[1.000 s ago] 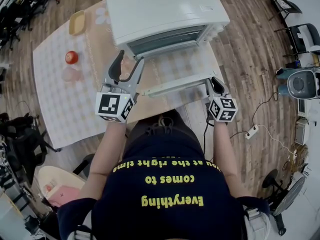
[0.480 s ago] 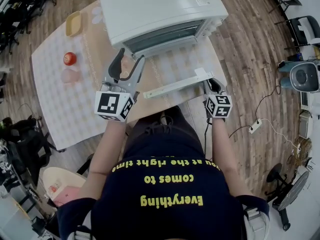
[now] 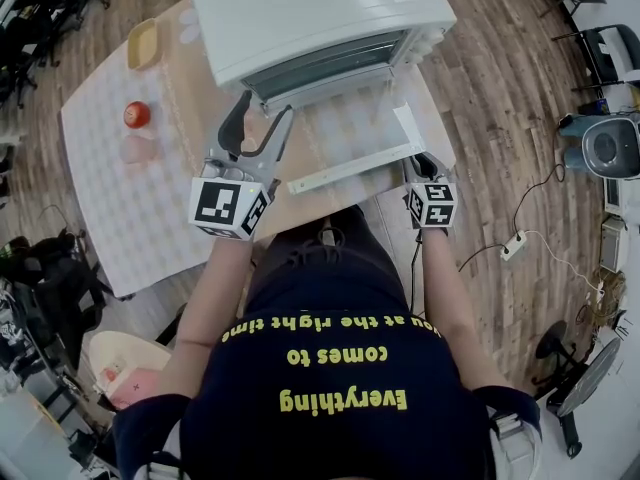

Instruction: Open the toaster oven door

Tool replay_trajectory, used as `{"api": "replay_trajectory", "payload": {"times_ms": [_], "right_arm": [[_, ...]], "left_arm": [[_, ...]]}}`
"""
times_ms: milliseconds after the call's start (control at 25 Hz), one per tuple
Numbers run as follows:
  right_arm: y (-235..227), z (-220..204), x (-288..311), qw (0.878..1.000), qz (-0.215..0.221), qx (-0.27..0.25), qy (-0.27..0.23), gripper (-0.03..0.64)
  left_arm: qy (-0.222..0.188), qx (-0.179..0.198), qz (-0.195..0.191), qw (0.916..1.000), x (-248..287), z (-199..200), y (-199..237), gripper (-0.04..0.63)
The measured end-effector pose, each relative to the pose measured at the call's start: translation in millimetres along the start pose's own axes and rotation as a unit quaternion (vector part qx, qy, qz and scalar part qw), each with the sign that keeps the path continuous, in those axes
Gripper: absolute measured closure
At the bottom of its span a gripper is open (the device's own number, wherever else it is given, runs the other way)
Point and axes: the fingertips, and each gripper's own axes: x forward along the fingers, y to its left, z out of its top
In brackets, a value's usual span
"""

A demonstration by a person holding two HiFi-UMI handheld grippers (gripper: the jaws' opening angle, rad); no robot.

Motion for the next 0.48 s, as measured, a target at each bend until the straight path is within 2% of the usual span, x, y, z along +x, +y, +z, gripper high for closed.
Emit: {"api": "replay_trajectory", "payload": {"times_ms": [480], "right_arm": [[-0.1,-7.2,6.4,1.000,0.004,-0.003,0.005,0.526]], "left_arm": [[0.002,0.004,0.000,1.0000,5.8,-2.1,1.0,0.331]]}}
